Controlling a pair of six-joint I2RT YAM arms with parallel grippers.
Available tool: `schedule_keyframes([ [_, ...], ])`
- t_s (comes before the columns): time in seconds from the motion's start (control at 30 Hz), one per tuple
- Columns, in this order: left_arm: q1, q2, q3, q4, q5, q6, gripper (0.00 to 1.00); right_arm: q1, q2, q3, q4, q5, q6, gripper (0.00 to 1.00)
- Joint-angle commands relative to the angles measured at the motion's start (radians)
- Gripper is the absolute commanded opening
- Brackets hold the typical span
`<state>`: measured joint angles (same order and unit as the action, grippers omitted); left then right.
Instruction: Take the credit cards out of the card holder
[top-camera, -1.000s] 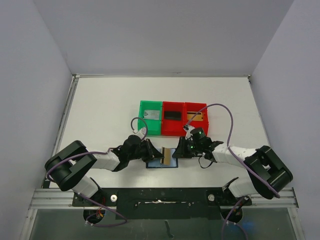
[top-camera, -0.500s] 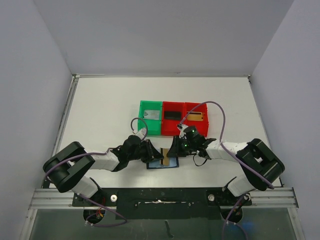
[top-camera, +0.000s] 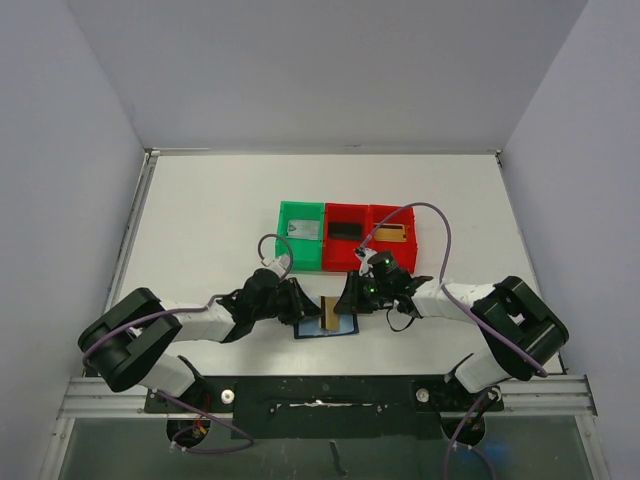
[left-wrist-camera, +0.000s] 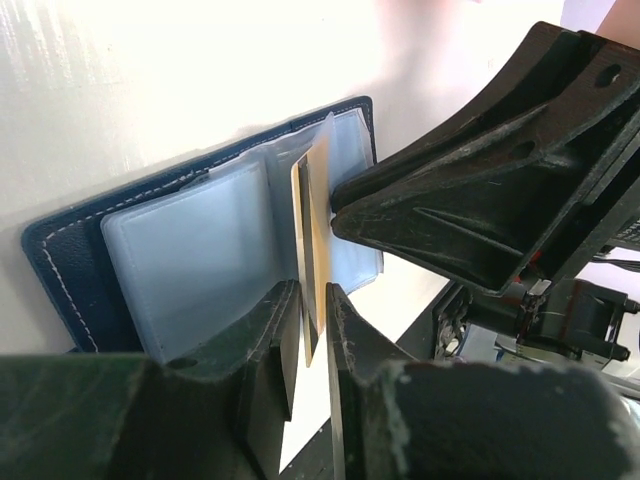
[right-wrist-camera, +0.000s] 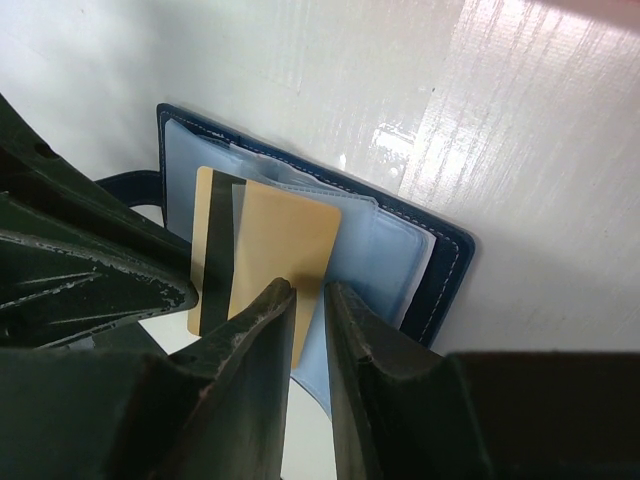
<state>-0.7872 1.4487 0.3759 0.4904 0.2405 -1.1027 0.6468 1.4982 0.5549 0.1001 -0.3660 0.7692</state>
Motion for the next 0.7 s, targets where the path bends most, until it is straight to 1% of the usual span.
schedule_keyframes([
  [0.0,0.012,0.026,0.040,0.077,0.044,0.014,0.15,-0.010,0.019,-0.007,-0.041,0.042,-0.031,0.22],
  [0.23,0.013,0.076,0.050,0.110,0.071,0.005,0.14,-0.012,0.016,-0.013,-0.030,0.032,-0.036,0.22],
  [0.3,0.013,0.090,0.051,0.123,0.078,-0.001,0.11,-0.014,0.017,-0.014,-0.030,0.031,-0.037,0.22],
  [0.4,0.013,0.092,0.044,0.136,0.074,-0.006,0.01,-0.016,0.014,-0.017,-0.030,0.031,-0.039,0.22],
  [0.43,0.013,0.089,0.040,0.139,0.067,-0.008,0.00,-0.018,0.013,-0.019,-0.031,0.031,-0.039,0.22],
  [0.67,0.014,0.042,0.009,0.092,0.027,0.003,0.00,-0.037,0.005,-0.024,-0.062,0.063,-0.040,0.22],
])
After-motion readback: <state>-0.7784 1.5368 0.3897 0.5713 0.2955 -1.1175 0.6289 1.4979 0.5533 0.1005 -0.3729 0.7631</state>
